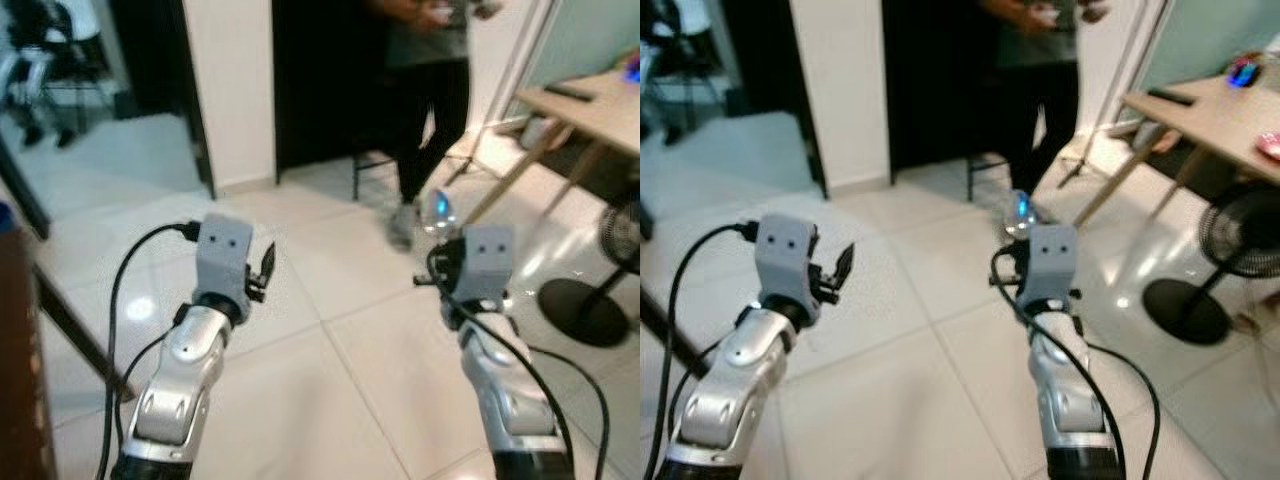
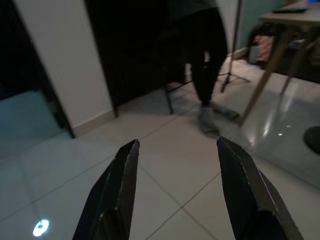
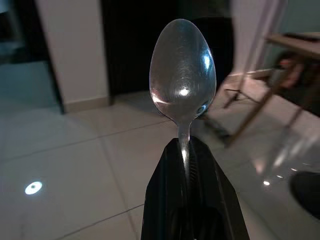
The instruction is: Setting the table
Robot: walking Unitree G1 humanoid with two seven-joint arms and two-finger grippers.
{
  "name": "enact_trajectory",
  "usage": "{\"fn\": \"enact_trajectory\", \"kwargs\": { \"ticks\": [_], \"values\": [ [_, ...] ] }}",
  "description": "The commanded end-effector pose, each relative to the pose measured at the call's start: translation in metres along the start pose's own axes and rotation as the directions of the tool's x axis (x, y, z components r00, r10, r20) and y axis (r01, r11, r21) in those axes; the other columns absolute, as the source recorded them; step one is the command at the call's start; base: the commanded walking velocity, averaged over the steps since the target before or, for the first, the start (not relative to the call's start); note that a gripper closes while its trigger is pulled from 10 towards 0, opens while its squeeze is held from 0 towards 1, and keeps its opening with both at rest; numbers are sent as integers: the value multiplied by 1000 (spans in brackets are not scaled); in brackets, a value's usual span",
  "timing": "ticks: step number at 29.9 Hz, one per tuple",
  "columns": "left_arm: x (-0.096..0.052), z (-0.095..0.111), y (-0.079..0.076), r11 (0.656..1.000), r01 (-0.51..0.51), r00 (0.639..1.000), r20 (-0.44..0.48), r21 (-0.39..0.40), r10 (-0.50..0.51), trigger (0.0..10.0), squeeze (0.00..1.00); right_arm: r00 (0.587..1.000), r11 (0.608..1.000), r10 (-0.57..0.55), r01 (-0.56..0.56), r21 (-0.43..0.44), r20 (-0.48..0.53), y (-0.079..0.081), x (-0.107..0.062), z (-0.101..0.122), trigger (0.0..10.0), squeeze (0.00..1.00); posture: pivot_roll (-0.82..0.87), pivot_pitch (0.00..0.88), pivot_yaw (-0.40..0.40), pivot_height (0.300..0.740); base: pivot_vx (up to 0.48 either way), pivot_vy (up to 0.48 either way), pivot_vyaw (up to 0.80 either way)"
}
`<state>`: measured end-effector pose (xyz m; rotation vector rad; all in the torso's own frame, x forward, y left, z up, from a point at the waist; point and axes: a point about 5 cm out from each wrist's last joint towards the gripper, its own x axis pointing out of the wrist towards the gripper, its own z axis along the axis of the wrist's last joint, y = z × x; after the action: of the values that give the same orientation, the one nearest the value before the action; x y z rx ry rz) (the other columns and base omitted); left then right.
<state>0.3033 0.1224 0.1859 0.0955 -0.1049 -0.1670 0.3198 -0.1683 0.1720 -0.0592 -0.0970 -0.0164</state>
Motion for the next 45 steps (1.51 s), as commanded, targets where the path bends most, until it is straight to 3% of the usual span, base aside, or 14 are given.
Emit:
{"fn": "enact_trajectory", "kwargs": {
  "ticks": [1, 27, 45],
  "values": [
    [-1, -7, 2, 1000, -8, 999, -34, 9, 8, 10000, 0, 1000, 1000, 4, -4, 10, -8, 1, -2, -3, 10000, 0, 4, 0, 68, 740, 0, 0, -788],
    [-1, -2, 10, 1000, -22, 1000, -16, 12, 23, 10000, 0, 1000, 1000, 17, -17, 15, 8, 6, 5, -1, 10000, 0, 92, 0, 79, 740, 0, 0, -793],
    [3, 1, 13, 997, -77, 997, -11, -21, 76, 10000, 0, 999, 999, 41, -41, 5, 16, 8, 9, 2, 10000, 0, 41, 0, 41, 740, 0, 0, -797]
  ]
}}
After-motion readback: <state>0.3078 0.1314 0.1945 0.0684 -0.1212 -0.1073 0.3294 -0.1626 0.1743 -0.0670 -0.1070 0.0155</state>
